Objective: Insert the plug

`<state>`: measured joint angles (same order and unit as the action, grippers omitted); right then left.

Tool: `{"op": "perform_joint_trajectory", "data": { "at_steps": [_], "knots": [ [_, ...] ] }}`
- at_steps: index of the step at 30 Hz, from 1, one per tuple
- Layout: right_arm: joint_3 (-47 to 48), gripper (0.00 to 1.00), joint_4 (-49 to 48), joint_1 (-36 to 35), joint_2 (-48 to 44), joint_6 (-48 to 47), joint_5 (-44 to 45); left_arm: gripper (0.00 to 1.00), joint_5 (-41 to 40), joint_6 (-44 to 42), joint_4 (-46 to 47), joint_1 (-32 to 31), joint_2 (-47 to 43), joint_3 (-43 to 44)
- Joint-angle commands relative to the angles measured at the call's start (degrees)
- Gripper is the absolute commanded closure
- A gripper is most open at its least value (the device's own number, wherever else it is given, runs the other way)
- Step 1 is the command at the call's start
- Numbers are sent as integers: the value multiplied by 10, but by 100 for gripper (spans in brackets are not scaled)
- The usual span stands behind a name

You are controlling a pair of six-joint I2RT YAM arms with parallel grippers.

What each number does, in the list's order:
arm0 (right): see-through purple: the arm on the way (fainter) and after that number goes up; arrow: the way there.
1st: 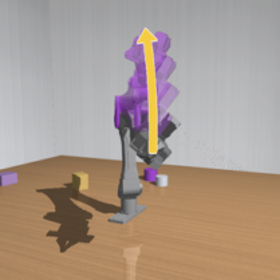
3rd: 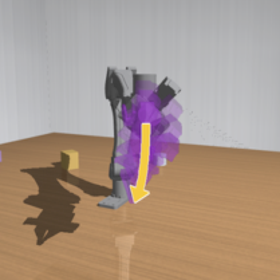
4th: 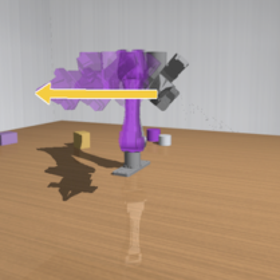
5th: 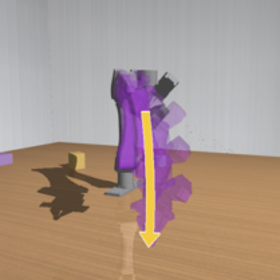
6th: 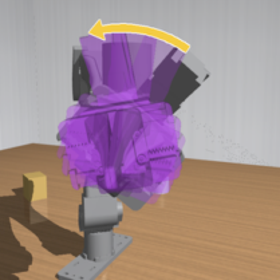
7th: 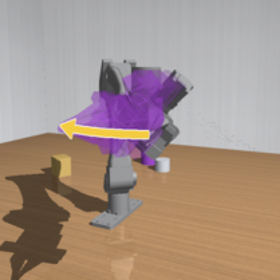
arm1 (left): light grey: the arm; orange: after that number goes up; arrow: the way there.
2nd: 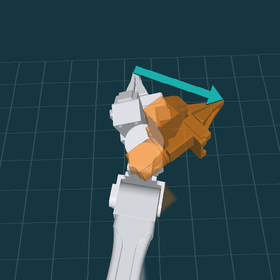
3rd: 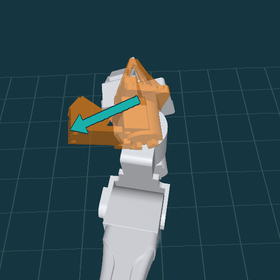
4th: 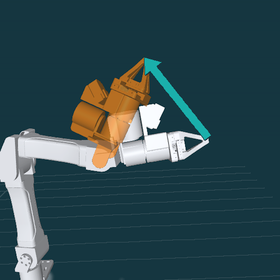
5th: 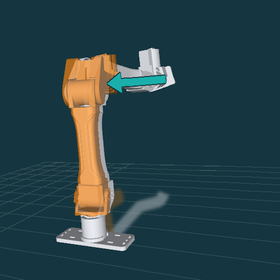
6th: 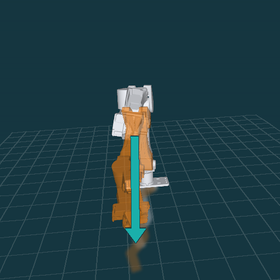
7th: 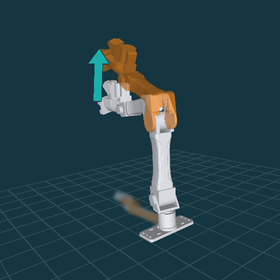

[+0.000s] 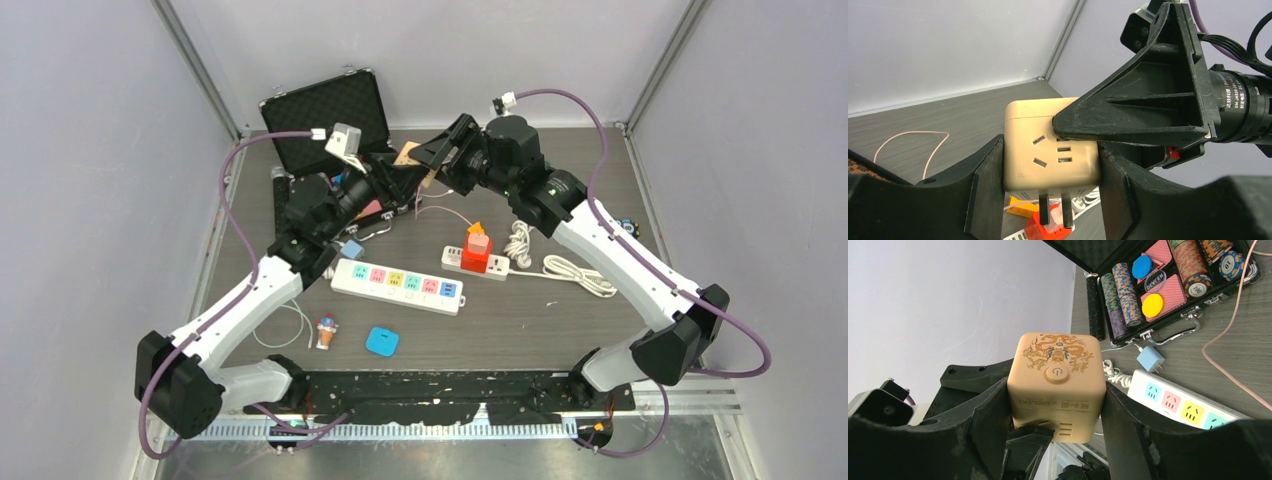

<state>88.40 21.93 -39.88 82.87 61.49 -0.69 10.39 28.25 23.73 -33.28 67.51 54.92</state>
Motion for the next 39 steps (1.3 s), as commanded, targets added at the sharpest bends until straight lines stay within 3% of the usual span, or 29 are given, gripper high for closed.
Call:
{"op": "perform_joint_trajectory", "data": {
  "at_steps": [1,4,7,9,14,17,23,29,34,39],
  "knots": [
    [16,58,-46,-2,-13,-6,-33,100,57,-3,16,5,-7,16],
    [-7,28,-63,3,-26,-38,-45,100,86,-5,64,22,-21,-14],
    [-25,14,-60,23,-35,-67,-81,100,122,-1,131,45,-40,-54],
    [-29,11,-60,36,-40,-82,-107,100,152,-1,171,59,-52,-78],
    [-56,8,-125,52,-79,-146,-150,100,233,9,319,100,-75,-143],
    [-72,8,-202,59,-104,-212,-212,100,276,74,441,135,-83,-171],
    [-115,9,-315,60,-154,-423,-410,100,319,202,491,152,-103,-134],
    [-114,9,-299,60,-170,-564,-471,100,399,235,579,153,-82,-124],
    [-58,4,-248,61,-140,-490,-434,100,441,220,573,152,-72,-100],
    [23,3,-174,60,-99,-309,-370,100,460,173,534,152,-64,-82]
  ]
}}
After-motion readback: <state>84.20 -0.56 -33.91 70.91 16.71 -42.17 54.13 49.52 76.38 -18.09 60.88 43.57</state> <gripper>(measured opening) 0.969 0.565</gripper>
